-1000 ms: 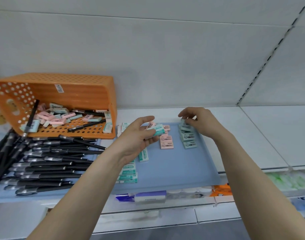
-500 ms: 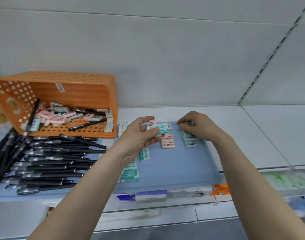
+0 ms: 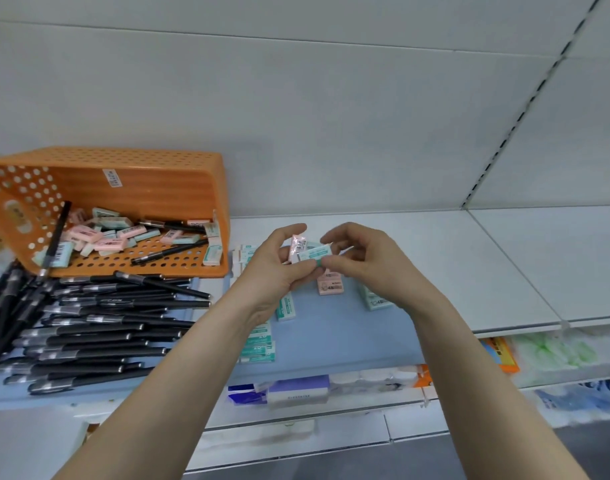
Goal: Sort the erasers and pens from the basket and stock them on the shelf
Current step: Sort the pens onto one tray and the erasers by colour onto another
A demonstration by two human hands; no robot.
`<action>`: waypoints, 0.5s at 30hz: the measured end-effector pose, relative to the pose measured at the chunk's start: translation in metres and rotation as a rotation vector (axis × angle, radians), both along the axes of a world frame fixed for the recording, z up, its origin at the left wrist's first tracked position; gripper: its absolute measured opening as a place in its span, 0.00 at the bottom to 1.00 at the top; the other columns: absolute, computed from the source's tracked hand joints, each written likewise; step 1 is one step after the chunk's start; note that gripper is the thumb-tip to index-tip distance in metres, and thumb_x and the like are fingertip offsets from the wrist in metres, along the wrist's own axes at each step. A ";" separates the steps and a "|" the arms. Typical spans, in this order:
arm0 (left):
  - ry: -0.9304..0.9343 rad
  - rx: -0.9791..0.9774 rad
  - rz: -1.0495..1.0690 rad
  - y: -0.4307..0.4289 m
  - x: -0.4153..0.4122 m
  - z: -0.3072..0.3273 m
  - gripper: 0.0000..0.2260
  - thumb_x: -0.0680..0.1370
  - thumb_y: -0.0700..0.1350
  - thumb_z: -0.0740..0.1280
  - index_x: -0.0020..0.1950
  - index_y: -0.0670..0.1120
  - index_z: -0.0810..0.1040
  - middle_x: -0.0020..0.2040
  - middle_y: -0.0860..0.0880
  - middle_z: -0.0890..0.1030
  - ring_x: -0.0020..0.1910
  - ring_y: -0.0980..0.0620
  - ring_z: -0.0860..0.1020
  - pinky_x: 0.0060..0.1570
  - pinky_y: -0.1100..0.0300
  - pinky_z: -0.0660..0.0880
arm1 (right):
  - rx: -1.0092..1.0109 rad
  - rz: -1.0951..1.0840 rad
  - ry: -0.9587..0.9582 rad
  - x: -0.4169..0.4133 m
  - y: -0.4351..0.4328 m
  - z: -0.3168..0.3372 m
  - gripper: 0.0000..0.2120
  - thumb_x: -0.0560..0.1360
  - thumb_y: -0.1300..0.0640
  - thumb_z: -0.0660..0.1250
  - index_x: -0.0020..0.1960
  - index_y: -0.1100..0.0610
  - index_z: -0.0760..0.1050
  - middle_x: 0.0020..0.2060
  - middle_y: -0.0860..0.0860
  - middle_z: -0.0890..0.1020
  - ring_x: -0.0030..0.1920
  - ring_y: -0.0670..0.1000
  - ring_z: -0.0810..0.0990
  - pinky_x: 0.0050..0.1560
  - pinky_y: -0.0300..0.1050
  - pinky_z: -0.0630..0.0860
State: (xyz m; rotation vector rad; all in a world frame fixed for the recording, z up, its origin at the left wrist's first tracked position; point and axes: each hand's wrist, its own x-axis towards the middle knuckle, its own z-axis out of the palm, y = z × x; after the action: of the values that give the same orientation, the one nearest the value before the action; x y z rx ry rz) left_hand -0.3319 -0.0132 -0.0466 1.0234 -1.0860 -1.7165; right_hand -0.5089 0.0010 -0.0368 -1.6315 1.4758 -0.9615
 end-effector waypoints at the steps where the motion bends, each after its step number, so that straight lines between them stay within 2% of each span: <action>1: 0.005 0.000 0.013 0.000 0.001 0.001 0.22 0.77 0.30 0.65 0.69 0.44 0.70 0.55 0.37 0.81 0.50 0.45 0.83 0.48 0.60 0.81 | 0.008 0.007 -0.050 0.005 0.001 0.000 0.08 0.73 0.59 0.73 0.51 0.53 0.80 0.42 0.51 0.82 0.38 0.47 0.80 0.41 0.40 0.77; 5: 0.031 0.006 0.120 -0.006 0.021 0.009 0.17 0.80 0.32 0.61 0.67 0.44 0.71 0.56 0.39 0.81 0.47 0.49 0.84 0.45 0.63 0.81 | 0.007 -0.161 -0.314 0.007 0.001 0.001 0.08 0.74 0.65 0.71 0.51 0.56 0.78 0.37 0.50 0.79 0.38 0.52 0.81 0.38 0.42 0.77; 8: -0.079 -0.092 0.193 -0.009 0.048 0.011 0.17 0.80 0.31 0.61 0.66 0.46 0.72 0.54 0.43 0.82 0.45 0.53 0.84 0.38 0.66 0.79 | 0.019 -0.223 -0.174 0.014 0.004 -0.007 0.07 0.74 0.63 0.70 0.49 0.53 0.80 0.37 0.52 0.79 0.36 0.50 0.82 0.41 0.47 0.80; 11: -0.151 -0.144 0.230 -0.004 0.068 0.010 0.16 0.80 0.32 0.62 0.64 0.46 0.72 0.53 0.45 0.82 0.41 0.56 0.83 0.37 0.65 0.79 | 0.050 -0.285 -0.129 0.042 0.009 -0.021 0.03 0.73 0.63 0.71 0.46 0.57 0.79 0.37 0.55 0.81 0.32 0.51 0.83 0.40 0.49 0.81; 13: -0.184 -0.163 0.220 0.001 0.073 0.007 0.16 0.79 0.32 0.63 0.64 0.46 0.73 0.55 0.44 0.82 0.44 0.53 0.82 0.38 0.65 0.79 | 0.036 -0.322 -0.059 0.058 0.011 -0.031 0.02 0.72 0.61 0.71 0.43 0.59 0.78 0.34 0.53 0.83 0.31 0.50 0.84 0.41 0.50 0.83; 15: -0.212 -0.175 0.189 0.006 0.076 0.005 0.16 0.79 0.33 0.64 0.64 0.47 0.73 0.56 0.44 0.81 0.48 0.50 0.82 0.39 0.64 0.80 | 0.035 -0.289 0.111 0.067 0.012 -0.039 0.03 0.72 0.57 0.71 0.41 0.56 0.78 0.31 0.50 0.83 0.31 0.49 0.83 0.40 0.51 0.82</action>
State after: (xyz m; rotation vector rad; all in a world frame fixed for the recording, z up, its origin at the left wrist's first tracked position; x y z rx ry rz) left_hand -0.2557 -0.0071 -0.0416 1.1746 -1.2089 -1.3613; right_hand -0.4417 0.0132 -0.0760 -1.4933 1.8305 -1.0061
